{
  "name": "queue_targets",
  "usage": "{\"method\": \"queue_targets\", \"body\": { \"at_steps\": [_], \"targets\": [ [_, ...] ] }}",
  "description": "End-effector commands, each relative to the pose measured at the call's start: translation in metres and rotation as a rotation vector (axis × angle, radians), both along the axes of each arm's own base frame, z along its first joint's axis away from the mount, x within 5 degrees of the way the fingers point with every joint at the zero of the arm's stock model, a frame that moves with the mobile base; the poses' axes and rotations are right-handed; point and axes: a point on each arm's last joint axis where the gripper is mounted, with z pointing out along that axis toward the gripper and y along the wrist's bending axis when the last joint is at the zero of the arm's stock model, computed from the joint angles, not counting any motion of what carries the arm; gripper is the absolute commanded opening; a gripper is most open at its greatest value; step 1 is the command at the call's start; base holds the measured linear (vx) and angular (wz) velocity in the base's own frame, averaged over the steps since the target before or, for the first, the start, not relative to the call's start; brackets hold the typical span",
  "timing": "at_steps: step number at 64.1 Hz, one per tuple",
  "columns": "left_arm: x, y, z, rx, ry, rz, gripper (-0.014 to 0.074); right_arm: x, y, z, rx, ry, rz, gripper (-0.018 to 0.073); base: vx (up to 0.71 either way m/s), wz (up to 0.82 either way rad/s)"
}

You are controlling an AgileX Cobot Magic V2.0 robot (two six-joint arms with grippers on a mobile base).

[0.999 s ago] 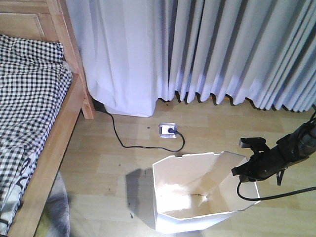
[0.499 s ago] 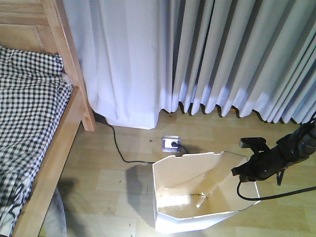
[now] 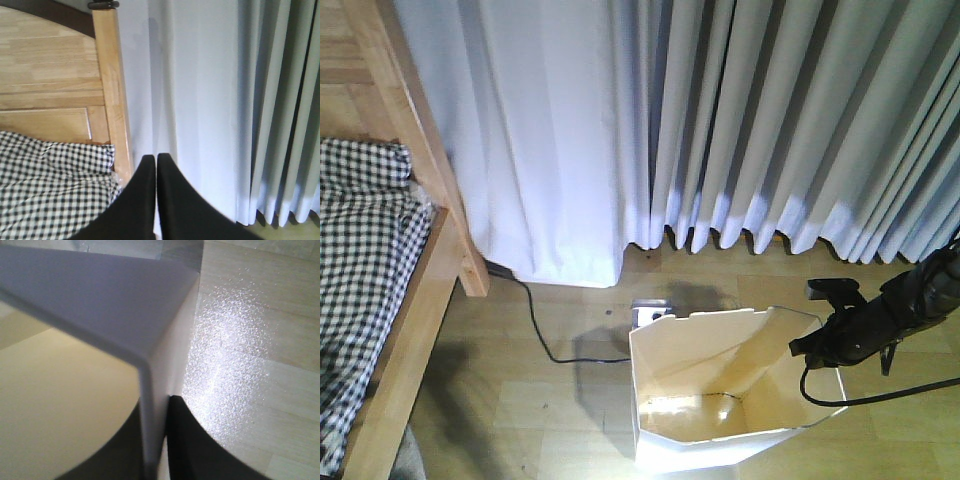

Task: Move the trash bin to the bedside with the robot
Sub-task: 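Drive up beside the bed end, keeping the bin gripped by the rim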

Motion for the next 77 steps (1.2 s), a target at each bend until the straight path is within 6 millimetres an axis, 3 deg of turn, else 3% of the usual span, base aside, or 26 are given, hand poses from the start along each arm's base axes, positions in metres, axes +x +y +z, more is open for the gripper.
{"method": "queue_targets", "body": {
  "at_steps": [1, 77],
  "targets": [
    [-0.0014, -0.0003, 0.0139, -0.004, -0.099, -0.003, -0.0006, 0.0151, 0.0073, 0.0311, 0.126, -0.055, 0.001, -0.0004, 0.18, -0.1],
    [-0.0014, -0.0003, 0.0139, -0.004, -0.099, -0.003, -0.0006, 0.0151, 0.0073, 0.0311, 0.126, -0.055, 0.001, -0.0004, 0.12, -0.04]
  ]
}}
